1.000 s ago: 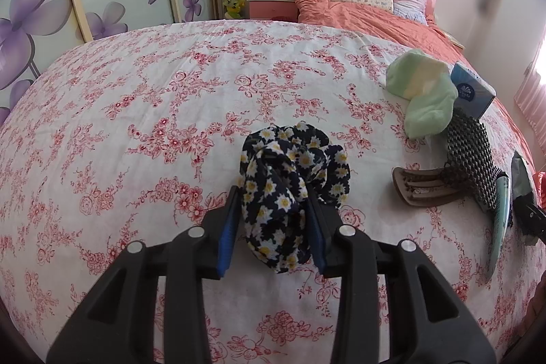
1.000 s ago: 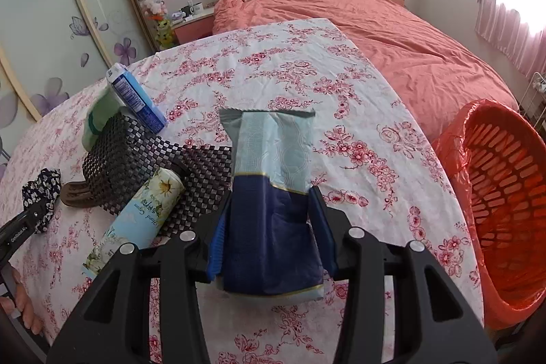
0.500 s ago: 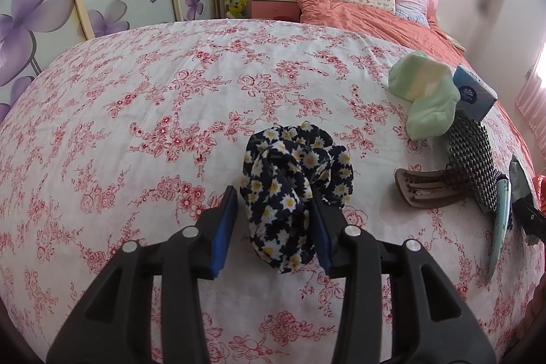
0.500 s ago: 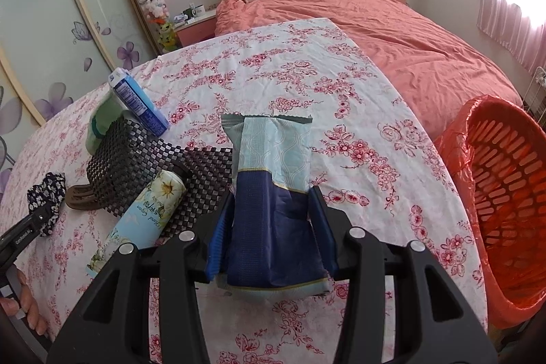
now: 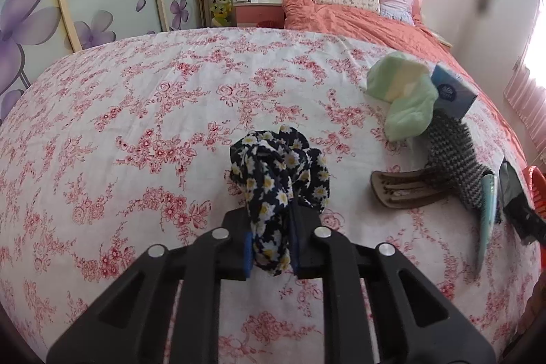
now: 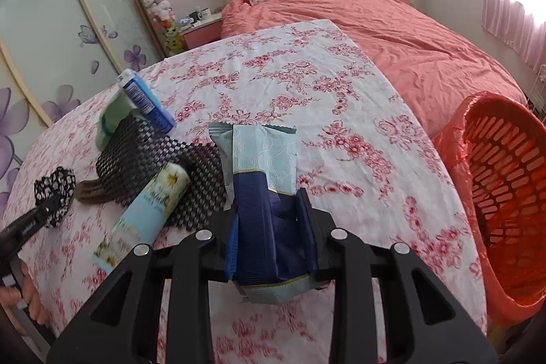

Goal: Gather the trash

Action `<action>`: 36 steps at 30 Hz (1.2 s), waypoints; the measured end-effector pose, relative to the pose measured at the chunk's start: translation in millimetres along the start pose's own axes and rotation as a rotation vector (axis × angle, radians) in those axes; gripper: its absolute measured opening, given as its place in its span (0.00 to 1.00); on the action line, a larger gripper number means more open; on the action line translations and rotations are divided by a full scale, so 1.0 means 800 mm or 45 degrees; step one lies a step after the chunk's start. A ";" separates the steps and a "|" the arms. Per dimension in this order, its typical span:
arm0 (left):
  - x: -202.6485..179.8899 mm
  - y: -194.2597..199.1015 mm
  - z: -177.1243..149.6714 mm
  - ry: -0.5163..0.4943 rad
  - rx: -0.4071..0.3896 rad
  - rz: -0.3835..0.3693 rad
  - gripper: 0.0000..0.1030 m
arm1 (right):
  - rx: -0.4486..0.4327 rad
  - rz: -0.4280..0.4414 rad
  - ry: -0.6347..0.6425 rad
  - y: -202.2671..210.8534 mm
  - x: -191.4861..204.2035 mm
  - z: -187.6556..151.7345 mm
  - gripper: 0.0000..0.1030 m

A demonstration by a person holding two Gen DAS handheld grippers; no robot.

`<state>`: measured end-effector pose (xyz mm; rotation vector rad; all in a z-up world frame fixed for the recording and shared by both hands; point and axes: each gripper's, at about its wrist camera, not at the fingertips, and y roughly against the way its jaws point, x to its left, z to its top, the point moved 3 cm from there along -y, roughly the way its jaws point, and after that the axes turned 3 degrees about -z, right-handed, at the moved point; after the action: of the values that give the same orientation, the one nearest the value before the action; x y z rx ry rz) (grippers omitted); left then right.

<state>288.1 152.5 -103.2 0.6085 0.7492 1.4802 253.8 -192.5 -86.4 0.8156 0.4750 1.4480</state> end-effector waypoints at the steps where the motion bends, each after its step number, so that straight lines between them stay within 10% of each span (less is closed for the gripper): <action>1: -0.002 0.007 0.000 -0.003 -0.012 0.001 0.16 | -0.007 0.002 -0.005 0.004 -0.002 0.000 0.29; 14: -0.086 0.096 -0.001 -0.126 -0.132 -0.088 0.16 | -0.202 -0.015 -0.047 0.094 -0.033 0.005 0.29; 36: -0.358 0.157 -0.029 -0.435 -0.152 -0.583 0.16 | -0.396 -0.208 -0.287 0.174 -0.189 -0.001 0.29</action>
<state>204.6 -132.5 -1.8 0.5368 0.4867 0.9596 143.7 -349.6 -13.1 0.6632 0.1359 1.2224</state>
